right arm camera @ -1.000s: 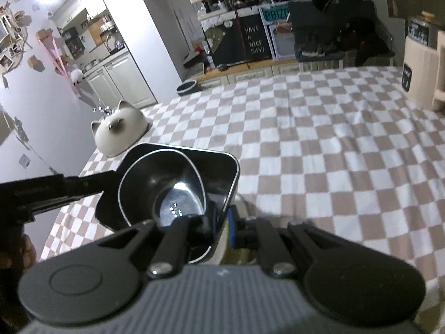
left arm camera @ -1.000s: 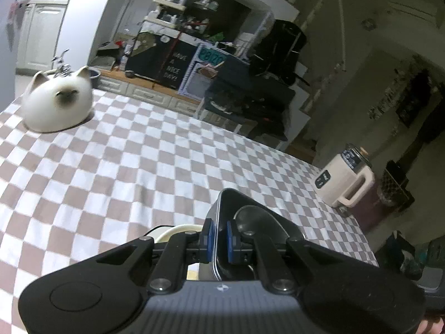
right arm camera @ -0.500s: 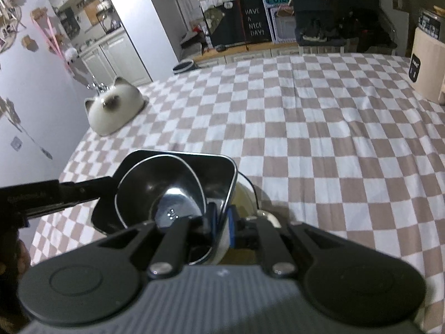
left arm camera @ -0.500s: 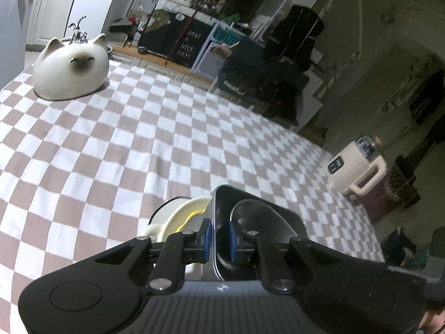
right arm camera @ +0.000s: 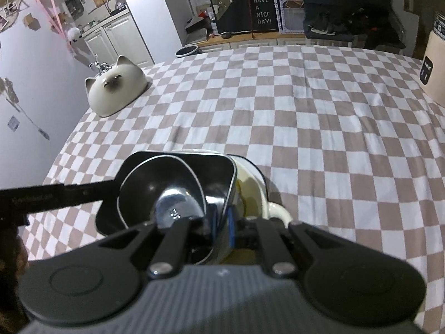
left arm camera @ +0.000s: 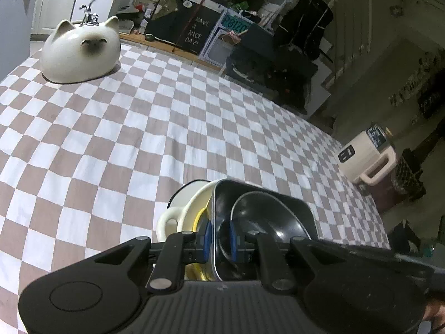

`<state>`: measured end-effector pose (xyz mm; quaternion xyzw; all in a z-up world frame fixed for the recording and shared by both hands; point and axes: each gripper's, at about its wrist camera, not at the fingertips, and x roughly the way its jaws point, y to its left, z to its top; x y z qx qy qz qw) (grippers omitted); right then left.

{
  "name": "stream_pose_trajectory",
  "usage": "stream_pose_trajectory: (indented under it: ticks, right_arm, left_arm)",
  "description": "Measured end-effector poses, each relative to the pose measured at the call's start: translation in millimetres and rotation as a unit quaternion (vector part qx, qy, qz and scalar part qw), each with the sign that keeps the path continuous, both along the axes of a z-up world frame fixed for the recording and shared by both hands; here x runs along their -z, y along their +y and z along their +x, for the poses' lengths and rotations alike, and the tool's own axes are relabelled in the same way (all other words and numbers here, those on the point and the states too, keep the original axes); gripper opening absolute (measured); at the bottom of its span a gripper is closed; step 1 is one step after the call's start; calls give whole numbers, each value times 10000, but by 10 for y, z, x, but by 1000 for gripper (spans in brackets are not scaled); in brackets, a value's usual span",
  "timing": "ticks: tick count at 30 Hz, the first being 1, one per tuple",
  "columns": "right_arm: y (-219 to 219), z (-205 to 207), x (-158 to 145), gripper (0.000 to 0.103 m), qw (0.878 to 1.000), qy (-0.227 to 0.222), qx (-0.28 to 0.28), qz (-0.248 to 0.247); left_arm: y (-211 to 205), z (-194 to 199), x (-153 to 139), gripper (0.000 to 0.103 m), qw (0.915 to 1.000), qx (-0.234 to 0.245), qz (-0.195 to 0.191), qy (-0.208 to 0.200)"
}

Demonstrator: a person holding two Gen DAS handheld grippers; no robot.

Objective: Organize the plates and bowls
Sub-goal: 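Carry the tray with both grippers over the cream bowl on the plate stack, then lower the tray into the cream two-handled bowl with both grippers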

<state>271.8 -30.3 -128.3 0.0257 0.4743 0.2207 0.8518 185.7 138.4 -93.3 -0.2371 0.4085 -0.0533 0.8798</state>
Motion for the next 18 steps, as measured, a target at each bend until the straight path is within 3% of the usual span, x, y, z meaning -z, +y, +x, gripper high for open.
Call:
stream_pose_trajectory:
  ticks: [4,8,18]
  right_arm:
    - [0,29,29,12,10000,48,-6,-67]
    - [2,38,35,13,10000,51,-12,-68]
    - [16,43,40,19,10000,43,-40,-37]
  left_arm:
    - [-16,16,35,14,10000,57,24,57]
    - [-44,18,24,24,9999,143,38,28]
    - [-45,12,22,24,9999,160,30,18]
